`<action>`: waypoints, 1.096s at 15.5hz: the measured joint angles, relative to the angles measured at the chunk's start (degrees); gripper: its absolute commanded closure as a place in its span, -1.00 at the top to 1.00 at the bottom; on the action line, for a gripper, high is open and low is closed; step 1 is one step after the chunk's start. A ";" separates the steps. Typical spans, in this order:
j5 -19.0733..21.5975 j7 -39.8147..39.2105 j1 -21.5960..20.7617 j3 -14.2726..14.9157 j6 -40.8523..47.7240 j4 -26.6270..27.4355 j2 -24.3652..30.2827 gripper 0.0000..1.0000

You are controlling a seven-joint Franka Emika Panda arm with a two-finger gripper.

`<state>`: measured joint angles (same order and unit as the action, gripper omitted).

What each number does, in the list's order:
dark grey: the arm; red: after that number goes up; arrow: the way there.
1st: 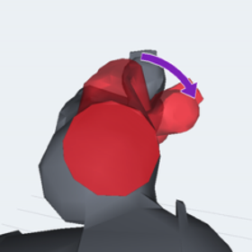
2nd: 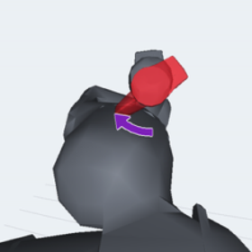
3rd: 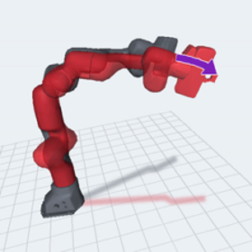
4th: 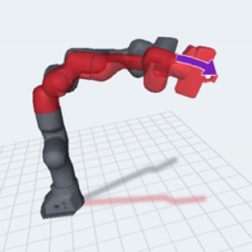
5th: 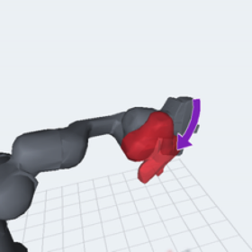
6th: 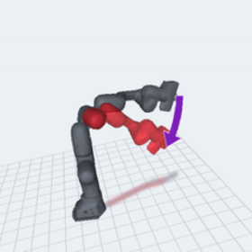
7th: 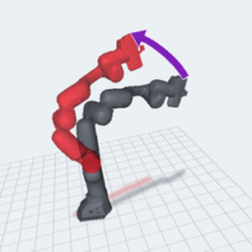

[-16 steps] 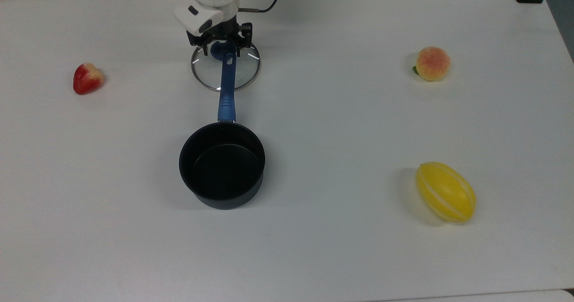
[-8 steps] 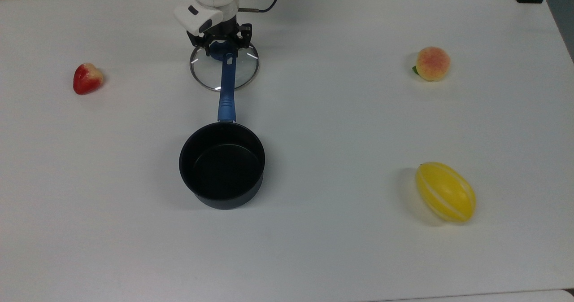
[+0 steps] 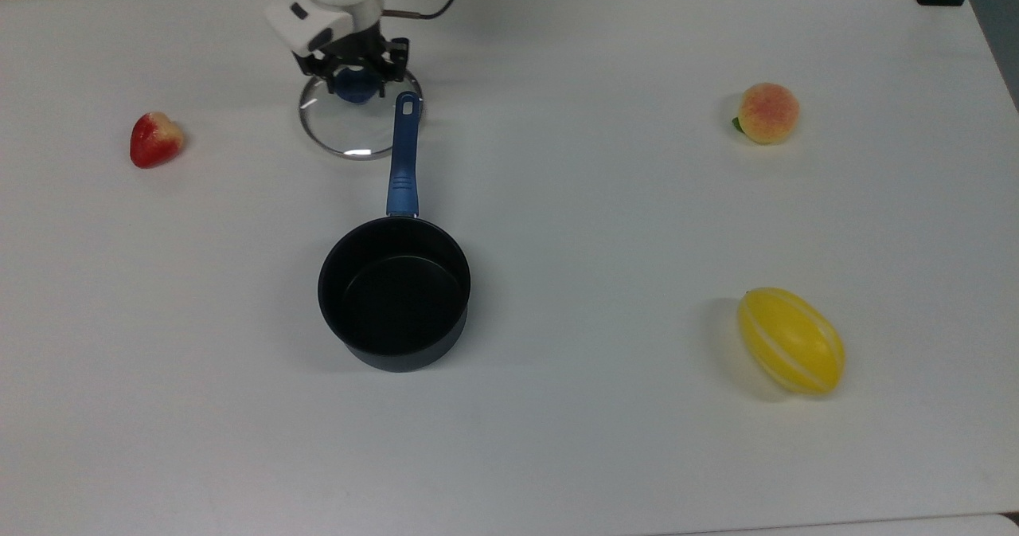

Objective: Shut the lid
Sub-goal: 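Lift the glass lid up off the table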

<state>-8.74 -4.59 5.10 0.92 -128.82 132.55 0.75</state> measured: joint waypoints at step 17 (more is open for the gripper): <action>14.08 -3.11 -0.29 5.83 21.03 -35.56 -6.36 -0.46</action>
<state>5.34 -7.70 4.81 6.75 -107.79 96.99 -5.61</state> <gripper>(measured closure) 0.339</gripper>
